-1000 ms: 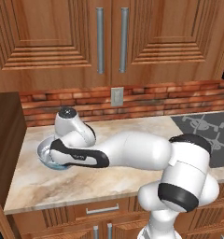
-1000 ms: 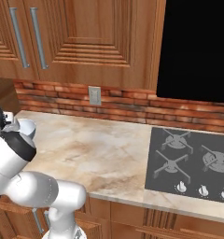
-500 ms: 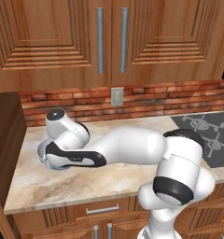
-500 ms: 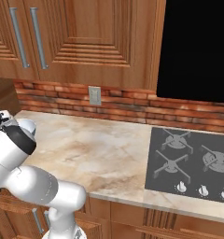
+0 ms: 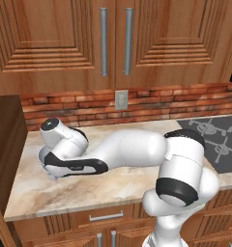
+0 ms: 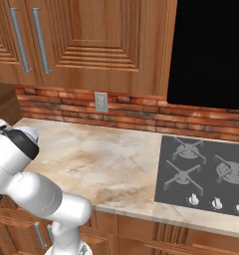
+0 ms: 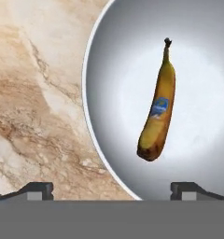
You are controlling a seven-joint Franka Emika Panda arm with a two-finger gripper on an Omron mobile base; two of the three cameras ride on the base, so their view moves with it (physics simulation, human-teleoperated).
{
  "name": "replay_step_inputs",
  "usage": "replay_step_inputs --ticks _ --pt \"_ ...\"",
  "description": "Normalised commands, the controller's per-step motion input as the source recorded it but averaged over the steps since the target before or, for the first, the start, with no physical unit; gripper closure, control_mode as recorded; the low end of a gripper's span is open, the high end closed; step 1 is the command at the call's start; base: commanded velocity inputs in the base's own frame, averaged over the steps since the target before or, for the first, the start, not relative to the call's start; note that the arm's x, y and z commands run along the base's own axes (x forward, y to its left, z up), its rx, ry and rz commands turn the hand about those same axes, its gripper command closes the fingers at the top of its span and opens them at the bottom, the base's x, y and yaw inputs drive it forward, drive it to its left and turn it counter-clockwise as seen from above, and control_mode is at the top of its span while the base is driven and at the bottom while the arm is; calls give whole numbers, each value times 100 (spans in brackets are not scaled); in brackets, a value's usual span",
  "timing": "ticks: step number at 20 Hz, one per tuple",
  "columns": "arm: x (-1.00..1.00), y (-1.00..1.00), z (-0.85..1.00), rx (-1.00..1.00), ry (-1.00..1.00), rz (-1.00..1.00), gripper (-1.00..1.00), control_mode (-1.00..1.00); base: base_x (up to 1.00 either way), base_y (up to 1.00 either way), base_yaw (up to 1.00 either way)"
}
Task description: Pick the banana from the cabinet and place it in the bowl. Then pick the bowl and place it in the sink. Then turn on the sink facuet.
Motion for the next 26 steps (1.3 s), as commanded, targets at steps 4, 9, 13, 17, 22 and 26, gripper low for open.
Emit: replay_step_inputs --ticks 4,9,13,17,22,26 --pt "1 0 -30 -9 0 20 -100 -100 0 0 0" --pt "11 0 -29 -9 -1 19 -100 -100 0 0 0" --pt "21 1 -19 -8 -1 13 -100 -100 0 0 0" --pt "40 7 -12 -7 -3 10 -100 -100 0 0 0" --pt "33 10 -15 -4 -4 10 -100 -100 0 0 0" --pt "9 3 -33 -3 -2 9 -100 -100 0 0 0"
